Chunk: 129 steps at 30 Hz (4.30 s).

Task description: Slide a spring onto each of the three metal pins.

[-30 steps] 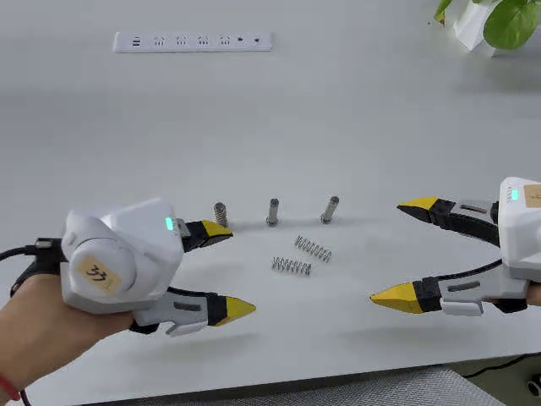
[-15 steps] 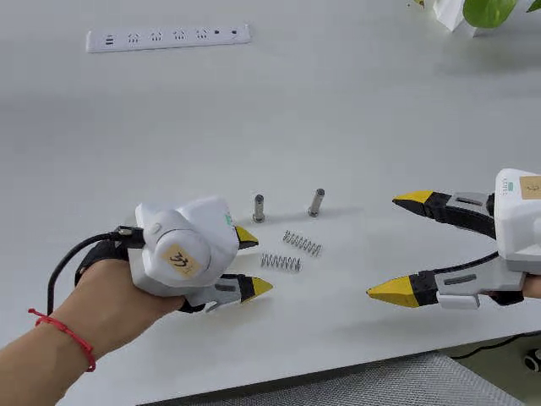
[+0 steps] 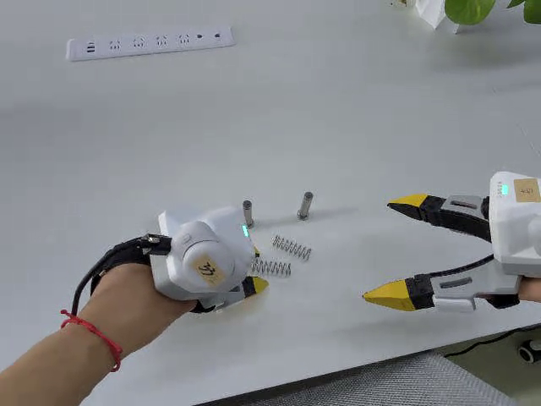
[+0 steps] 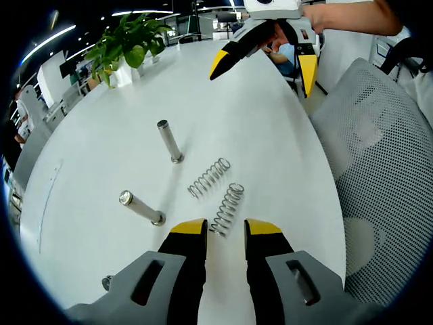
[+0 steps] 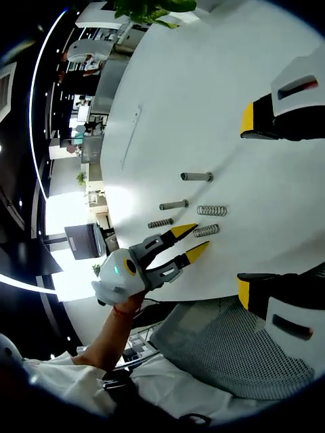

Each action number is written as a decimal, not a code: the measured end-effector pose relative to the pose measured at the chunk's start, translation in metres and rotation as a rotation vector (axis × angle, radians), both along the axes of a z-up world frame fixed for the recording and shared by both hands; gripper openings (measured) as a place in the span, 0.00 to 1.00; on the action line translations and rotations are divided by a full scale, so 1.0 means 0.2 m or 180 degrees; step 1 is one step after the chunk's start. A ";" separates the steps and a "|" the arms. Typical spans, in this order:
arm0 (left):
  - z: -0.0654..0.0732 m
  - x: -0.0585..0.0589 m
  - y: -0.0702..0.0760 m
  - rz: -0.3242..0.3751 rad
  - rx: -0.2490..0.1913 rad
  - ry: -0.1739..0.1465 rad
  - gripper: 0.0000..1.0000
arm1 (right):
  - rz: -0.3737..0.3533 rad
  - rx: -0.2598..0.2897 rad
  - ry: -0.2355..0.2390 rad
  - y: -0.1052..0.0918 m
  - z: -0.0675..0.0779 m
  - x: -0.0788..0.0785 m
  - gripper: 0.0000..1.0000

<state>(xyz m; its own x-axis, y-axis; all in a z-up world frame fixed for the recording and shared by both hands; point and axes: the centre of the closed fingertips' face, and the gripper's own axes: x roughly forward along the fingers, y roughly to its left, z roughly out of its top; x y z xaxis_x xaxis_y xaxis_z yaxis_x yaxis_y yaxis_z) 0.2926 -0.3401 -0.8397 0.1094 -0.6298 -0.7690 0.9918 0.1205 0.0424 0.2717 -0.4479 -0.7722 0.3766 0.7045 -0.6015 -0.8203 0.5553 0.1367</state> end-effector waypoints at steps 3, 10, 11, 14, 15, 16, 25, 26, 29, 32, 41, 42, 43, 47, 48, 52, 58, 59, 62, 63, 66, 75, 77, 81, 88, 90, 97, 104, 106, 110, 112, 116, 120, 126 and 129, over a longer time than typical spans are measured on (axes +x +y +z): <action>0.00 -0.01 0.00 -0.0014 0.0036 -0.0003 0.15 | -0.0007 0.0002 -0.0002 0.00 0.00 0.00 0.80; 0.00 -0.01 0.01 -0.0005 0.0056 0.0012 0.12 | -0.0002 0.0009 0.0000 -0.01 0.00 -0.01 0.80; 0.00 -0.01 0.01 -0.0009 0.0059 0.0010 0.11 | 0.0000 0.0008 0.0005 -0.01 -0.01 -0.01 0.80; 0.00 -0.01 0.01 -0.0009 0.0072 0.0012 0.10 | 0.0006 0.0008 0.0006 -0.01 -0.01 -0.01 0.80; 0.00 -0.01 0.01 -0.0007 0.0072 0.0020 0.10 | 0.0005 0.0009 0.0009 -0.01 -0.01 -0.01 0.80; -0.01 -0.01 0.01 -0.0005 0.0073 0.0027 0.09 | 0.0003 0.0011 0.0009 -0.01 -0.01 -0.01 0.81; -0.01 -0.02 0.01 0.0023 0.0058 0.0068 0.07 | 0.0036 -0.0017 0.0013 -0.01 -0.02 -0.02 0.83; -0.01 -0.01 0.01 0.0027 0.0055 0.0068 0.07 | 0.0037 -0.0016 0.0018 -0.01 -0.02 -0.02 0.84; -0.01 -0.02 0.01 0.0016 0.0067 0.0057 0.07 | 0.0038 -0.0019 0.0020 -0.01 -0.03 -0.02 0.84; -0.01 -0.01 0.01 0.0050 0.0059 0.0076 0.07 | 0.0043 -0.0027 0.0022 -0.01 -0.03 -0.02 0.84; -0.02 -0.02 0.02 0.0084 0.0022 0.0127 0.07 | 0.0059 -0.0030 0.0019 0.00 -0.03 -0.02 0.83; -0.02 -0.02 0.02 0.0085 0.0021 0.0126 0.07 | 0.0060 -0.0027 0.0020 0.01 -0.03 -0.02 0.83; -0.02 -0.02 0.02 0.0086 0.0017 0.0127 0.07 | 0.0060 -0.0028 0.0023 0.01 -0.03 -0.02 0.83; -0.01 -0.03 0.02 0.0110 -0.0030 0.0155 0.07 | 0.0078 -0.0027 0.0030 0.02 -0.03 -0.02 0.82; -0.01 -0.03 0.02 0.0111 -0.0028 0.0155 0.07 | 0.0089 -0.0031 0.0031 0.03 -0.03 -0.03 0.82; 0.00 -0.04 0.02 0.0112 -0.0046 0.0154 0.07 | 0.0110 -0.0027 0.0027 0.04 -0.02 -0.02 0.81; 0.01 -0.04 0.02 0.0121 -0.0071 0.0176 0.07 | 0.0129 -0.0033 0.0030 0.05 -0.03 -0.02 0.81; 0.01 -0.05 0.02 0.0120 -0.0079 0.0181 0.07 | 0.0128 -0.0030 0.0031 0.05 -0.03 -0.02 0.81; 0.02 -0.05 0.02 0.0142 -0.0108 0.0211 0.07 | 0.0123 -0.0033 0.0033 0.05 -0.03 -0.02 0.80; 0.02 -0.05 0.02 0.0138 -0.0116 0.0216 0.07 | 0.0121 -0.0031 0.0033 0.05 -0.03 -0.02 0.80; 0.03 -0.06 0.01 0.0141 -0.0165 0.0240 0.07 | 0.0124 -0.0023 0.0038 0.05 -0.03 -0.03 0.80; 0.13 -0.09 -0.01 0.0198 -0.0393 0.0280 0.07 | 0.0196 -0.0004 0.0037 0.09 0.02 -0.05 0.74; 0.15 -0.09 -0.01 0.0213 -0.0460 0.0278 0.07 | 0.0244 -0.0001 0.0028 0.11 0.04 -0.05 0.71; 0.21 -0.10 0.00 0.0248 -0.0569 0.0255 0.07 | 0.0342 0.0036 -0.0018 0.17 0.10 -0.06 0.67; 0.34 -0.10 0.01 0.0312 -0.0810 0.0211 0.07 | 0.0495 0.0089 -0.0070 0.26 0.18 -0.05 0.61; 0.39 -0.10 0.02 0.0332 -0.0880 0.0189 0.07 | 0.0536 0.0125 -0.0087 0.28 0.21 -0.04 0.58; 0.54 -0.08 0.02 0.0382 -0.1127 0.0099 0.07 | 0.0745 0.0199 -0.0129 0.36 0.30 -0.05 0.43; 0.64 -0.11 0.01 0.0303 -0.1236 0.0012 0.07 | 0.0964 0.0194 -0.0188 0.42 0.35 -0.04 0.36; 0.66 -0.11 0.01 0.0283 -0.1262 -0.0005 0.07 | 0.1003 0.0202 -0.0200 0.44 0.37 -0.04 0.34; 0.68 -0.13 0.01 0.0267 -0.1312 -0.0012 0.07 | 0.1071 0.0249 -0.0196 0.46 0.40 -0.05 0.26; 0.69 -0.13 0.01 0.0258 -0.1336 -0.0011 0.07 | 0.1086 0.0257 -0.0198 0.47 0.42 -0.05 0.25; 0.71 -0.13 0.01 0.0257 -0.1372 -0.0017 0.07 | 0.1135 0.0250 -0.0196 0.48 0.43 -0.06 0.21; 0.73 -0.13 0.01 0.0251 -0.1416 -0.0021 0.07 | 0.1175 0.0247 -0.0196 0.49 0.44 -0.07 0.14; 0.74 -0.14 0.01 0.0235 -0.1435 -0.0026 0.07 | 0.1216 0.0230 -0.0205 0.50 0.45 -0.07 0.08; 0.73 -0.14 0.01 0.0230 -0.1438 -0.0025 0.07 | 0.1223 0.0220 -0.0189 0.50 0.45 -0.07 0.07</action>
<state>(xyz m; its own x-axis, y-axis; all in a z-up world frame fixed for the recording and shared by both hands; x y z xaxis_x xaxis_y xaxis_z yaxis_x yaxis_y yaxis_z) 0.2640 -0.3376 -0.6927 0.1700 -0.8925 -0.4178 0.9800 0.1974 -0.0229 0.2571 -0.3480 -0.6813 0.1103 0.8389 -0.5329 -0.9742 0.1974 0.1092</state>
